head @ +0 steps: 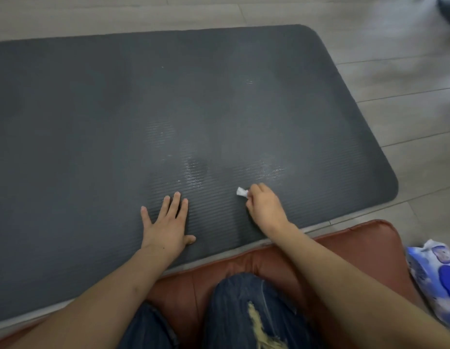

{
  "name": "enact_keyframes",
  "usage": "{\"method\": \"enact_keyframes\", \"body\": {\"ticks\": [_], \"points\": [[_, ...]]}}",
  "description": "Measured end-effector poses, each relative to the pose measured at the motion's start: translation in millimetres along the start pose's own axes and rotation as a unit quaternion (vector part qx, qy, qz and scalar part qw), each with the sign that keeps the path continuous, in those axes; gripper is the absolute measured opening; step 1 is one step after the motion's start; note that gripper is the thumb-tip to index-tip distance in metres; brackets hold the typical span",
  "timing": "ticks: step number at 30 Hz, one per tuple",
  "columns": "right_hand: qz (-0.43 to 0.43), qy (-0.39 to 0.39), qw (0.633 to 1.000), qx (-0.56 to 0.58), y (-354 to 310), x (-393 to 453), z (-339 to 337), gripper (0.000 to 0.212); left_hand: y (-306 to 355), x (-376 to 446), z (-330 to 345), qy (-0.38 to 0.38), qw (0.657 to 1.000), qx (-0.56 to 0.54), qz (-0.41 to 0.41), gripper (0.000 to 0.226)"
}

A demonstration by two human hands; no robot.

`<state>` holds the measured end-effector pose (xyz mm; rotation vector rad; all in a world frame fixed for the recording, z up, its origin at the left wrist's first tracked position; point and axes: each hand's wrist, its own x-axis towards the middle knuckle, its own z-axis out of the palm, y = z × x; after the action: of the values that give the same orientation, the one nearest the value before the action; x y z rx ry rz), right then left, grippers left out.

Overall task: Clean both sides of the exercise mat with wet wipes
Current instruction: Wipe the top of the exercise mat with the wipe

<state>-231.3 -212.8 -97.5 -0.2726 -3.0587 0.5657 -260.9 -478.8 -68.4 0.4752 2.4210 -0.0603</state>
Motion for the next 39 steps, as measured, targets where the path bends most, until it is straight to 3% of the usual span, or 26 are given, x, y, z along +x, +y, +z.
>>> {"method": "enact_keyframes", "body": {"ticks": [3,5,6,8,11,13,15,17,19,20,22,25,27,34,39], "points": [[0.123,0.027,0.992,-0.005,28,43,-15,0.003,-13,-9,3,0.045,0.999,0.006,-0.006,0.086],[0.145,0.032,0.989,0.006,13,52,-9,0.007,-21,-11,5,0.073,0.997,0.009,-0.012,0.076],[0.113,0.024,0.993,0.021,0,47,-4,0.009,-24,-12,7,0.090,0.996,0.008,-0.017,0.072],[-0.034,-0.026,0.998,0.046,-26,14,7,0.012,-29,-11,8,0.116,0.993,-0.001,-0.031,0.065],[-0.300,-0.170,0.938,0.040,-35,-42,10,0.009,-32,-7,10,0.120,0.992,-0.015,-0.039,0.062],[-0.372,-0.180,0.911,0.003,-19,-25,6,0.005,-32,-4,9,0.113,0.993,-0.021,-0.039,0.062],[-0.320,-0.117,0.940,-0.010,-7,22,7,0.011,-32,-2,7,0.117,0.992,-0.023,-0.045,0.061],[-0.184,-0.042,0.982,-0.006,0,77,6,0.010,-32,-1,5,0.121,0.991,-0.029,-0.046,0.060],[-0.074,-0.010,0.997,0.015,-6,99,7,0.004,-35,0,4,0.130,0.990,-0.030,-0.051,0.060],[-0.069,-0.007,0.997,0.028,-13,93,11,0.004,-38,1,3,0.135,0.989,-0.034,-0.057,0.059],[-0.156,-0.040,0.985,0.058,-25,55,20,0.010,-44,3,3,0.145,0.986,-0.047,-0.071,0.059],[-0.349,-0.169,0.920,0.057,-32,-8,21,0.008,-50,6,4,0.144,0.985,-0.060,-0.076,0.059],[-0.404,-0.171,0.898,0.031,-26,0,22,0.005,-53,9,6,0.143,0.985,-0.061,-0.070,0.058],[-0.354,-0.092,0.930,0.032,-49,104,29,0.015,-67,34,-10,0.249,0.963,-0.078,-0.059,0.036],[-0.309,-0.064,0.949,0.028,-63,168,37,0.006,-96,79,-44,0.290,0.952,-0.079,-0.059,0.034]]}}
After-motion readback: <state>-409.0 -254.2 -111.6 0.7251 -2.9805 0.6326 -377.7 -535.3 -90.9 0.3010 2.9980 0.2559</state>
